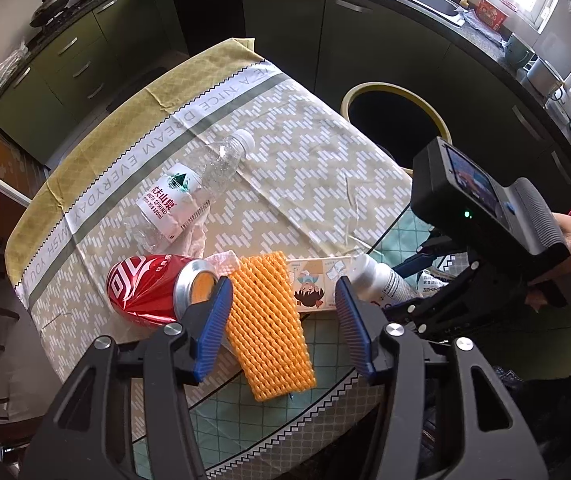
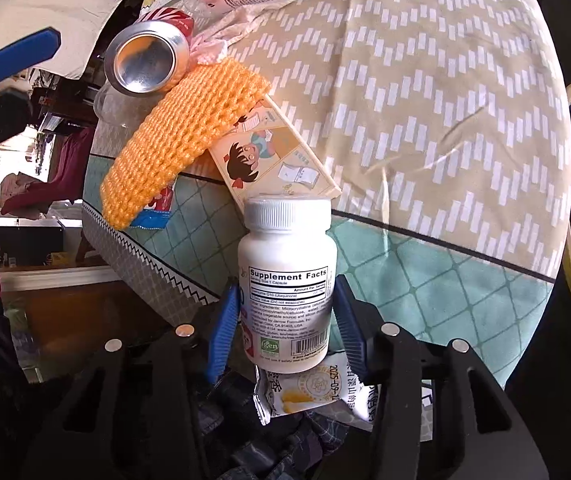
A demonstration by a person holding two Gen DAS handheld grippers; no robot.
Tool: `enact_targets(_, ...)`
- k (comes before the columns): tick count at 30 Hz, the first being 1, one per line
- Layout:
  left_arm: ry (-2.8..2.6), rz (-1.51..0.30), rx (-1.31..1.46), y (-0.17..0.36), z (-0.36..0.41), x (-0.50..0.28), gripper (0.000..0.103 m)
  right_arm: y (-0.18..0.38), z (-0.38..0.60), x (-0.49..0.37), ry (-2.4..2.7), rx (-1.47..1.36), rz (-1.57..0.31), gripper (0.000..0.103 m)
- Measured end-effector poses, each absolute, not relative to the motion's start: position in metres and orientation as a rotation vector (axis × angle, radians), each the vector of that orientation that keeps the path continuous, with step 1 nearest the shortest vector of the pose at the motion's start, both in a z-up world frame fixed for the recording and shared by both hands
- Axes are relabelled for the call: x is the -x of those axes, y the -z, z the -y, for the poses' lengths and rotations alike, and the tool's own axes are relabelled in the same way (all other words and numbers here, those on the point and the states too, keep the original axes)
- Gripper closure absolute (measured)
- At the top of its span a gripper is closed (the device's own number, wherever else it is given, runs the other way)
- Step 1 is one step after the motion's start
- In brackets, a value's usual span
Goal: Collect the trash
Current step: 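Grasp the supplement bottle with the right tool and drop it into the bin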
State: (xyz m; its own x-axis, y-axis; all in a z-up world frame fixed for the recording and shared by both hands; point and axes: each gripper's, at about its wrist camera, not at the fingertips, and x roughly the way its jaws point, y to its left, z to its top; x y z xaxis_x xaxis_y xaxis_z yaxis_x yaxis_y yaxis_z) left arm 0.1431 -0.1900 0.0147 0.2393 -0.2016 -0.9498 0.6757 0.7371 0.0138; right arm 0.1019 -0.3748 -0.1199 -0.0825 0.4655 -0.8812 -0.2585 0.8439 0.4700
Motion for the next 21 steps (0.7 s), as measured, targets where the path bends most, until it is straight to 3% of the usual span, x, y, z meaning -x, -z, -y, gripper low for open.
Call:
enact_targets(7,0.643,-1.177,-0.48,-0.015,0.194,-0.14,0.051,0.087,0.421,-0.132,-0.583,-0.32,-1.406,0.056)
enact_targets(12,0.655,-1.188,-0.508,-0.008,0.201,-0.138,0.049,0.074,0.524,-0.156,-0.327,-0.44,-1.287,0.056)
enact_targets(21,0.648,-1.213,-0.529,0.0,0.211,-0.138,0.048,0.153,0.667,-0.208,0.063,-0.482,-1.336,0.055)
